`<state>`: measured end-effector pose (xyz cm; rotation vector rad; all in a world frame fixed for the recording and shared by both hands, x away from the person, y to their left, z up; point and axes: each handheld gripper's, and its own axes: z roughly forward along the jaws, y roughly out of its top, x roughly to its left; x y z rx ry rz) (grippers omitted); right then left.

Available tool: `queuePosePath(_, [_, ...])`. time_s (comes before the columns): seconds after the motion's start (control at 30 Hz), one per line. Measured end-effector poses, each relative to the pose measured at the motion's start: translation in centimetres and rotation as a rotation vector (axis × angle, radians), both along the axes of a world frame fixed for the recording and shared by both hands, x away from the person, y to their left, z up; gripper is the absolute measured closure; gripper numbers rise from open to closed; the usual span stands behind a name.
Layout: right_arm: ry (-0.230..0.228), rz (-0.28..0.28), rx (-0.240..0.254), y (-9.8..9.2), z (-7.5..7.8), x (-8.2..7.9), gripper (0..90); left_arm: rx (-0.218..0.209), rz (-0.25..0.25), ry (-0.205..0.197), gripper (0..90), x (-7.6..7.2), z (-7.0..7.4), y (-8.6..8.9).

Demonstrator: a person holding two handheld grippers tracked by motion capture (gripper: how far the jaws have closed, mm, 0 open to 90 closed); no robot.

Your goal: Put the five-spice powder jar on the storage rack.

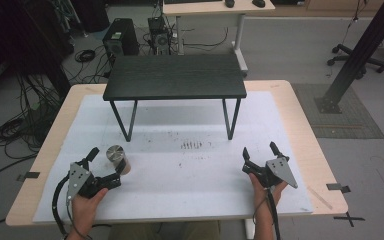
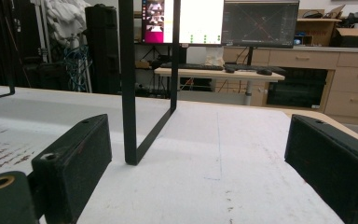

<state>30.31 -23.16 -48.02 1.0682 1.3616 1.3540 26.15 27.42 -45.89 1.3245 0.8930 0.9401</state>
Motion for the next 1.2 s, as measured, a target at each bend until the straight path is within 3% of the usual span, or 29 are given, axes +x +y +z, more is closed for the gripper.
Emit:
queuePosePath(0.3, [-0.003, 0.003, 0.001, 0.0, 0.0, 0.0, 7.3, -0.002, 0.012, 0.013, 1.7, 0.4, -1.0, -1.1])
queuePosePath(0.57, [-0.003, 0.006, 0.001, 0.0, 0.0, 0.0, 7.3, 0.007, 0.057, 0.015, 2.3, 0.6, -1.5, -1.7])
queuePosePath(0.93, [-0.003, 0.006, 0.000, 0.0, 0.0, 0.0, 7.3, -0.015, 0.057, 0.025, 2.4, 1.0, -2.1, -1.9])
queuePosePath(1.2, [-0.005, 0.005, -0.001, 0.0, 0.0, 0.0, 7.3, 0.005, 0.059, 0.032, 1.9, 1.0, -2.1, -2.1])
